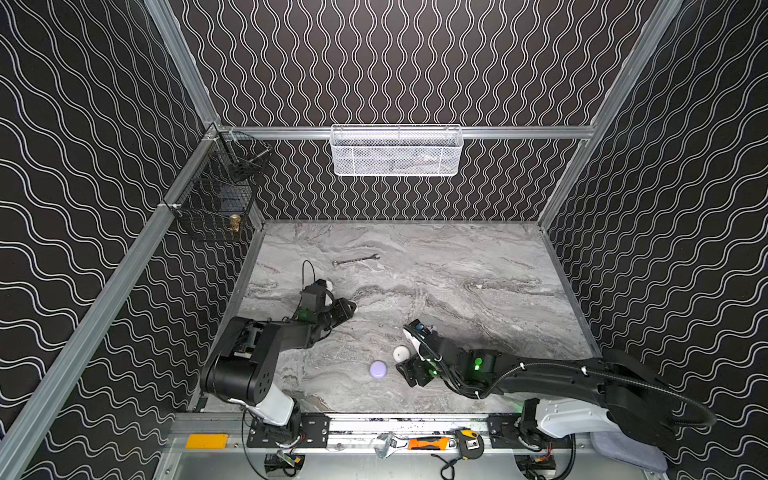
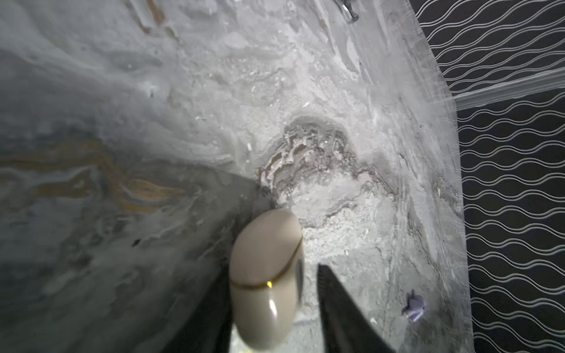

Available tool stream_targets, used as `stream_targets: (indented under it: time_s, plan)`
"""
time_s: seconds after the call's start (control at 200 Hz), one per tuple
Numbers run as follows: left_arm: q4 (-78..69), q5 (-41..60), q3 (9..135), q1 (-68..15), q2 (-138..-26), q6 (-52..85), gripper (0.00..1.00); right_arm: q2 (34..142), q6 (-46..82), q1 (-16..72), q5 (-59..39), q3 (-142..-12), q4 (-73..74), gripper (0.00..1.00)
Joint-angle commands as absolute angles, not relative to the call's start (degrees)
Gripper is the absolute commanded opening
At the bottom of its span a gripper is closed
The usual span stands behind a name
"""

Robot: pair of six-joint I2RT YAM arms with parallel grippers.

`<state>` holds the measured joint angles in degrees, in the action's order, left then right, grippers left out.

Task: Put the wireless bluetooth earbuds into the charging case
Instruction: 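Set the closed case down with the left gripper while the right arm withdraws, then lower the right gripper onto the white round case while the left gripper withdraws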

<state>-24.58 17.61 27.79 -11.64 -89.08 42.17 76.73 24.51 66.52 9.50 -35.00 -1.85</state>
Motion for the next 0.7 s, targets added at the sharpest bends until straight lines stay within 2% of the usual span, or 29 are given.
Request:
stream_targets:
  time_s: [0.0,0.085,0.27,0.571,0.691]
  plan:
    - [-20.36,14.44,27.60,-11.43,-87.28,41.32,0.61,79.17,23.82,66.53,9.15,-36.41,-0.68,0.87]
    - [-18.61,12.74,27.51,-11.34,-85.56,40.81,0.71,80.78,23.48,66.53,10.36,-36.99,-1.56,0.87]
    - [-15.60,9.71,27.09,-11.34,-80.56,38.89,0.82,83.13,23.36,66.76,12.62,-38.55,-5.22,0.84]
    - [-15.46,6.48,23.79,-11.34,-67.40,36.36,0.82,87.46,24.92,67.81,17.12,-41.10,-11.00,0.80]
    - [-15.88,6.15,22.47,-11.41,-62.58,35.76,0.81,90.94,26.03,67.70,19.34,-43.10,-13.62,0.75]
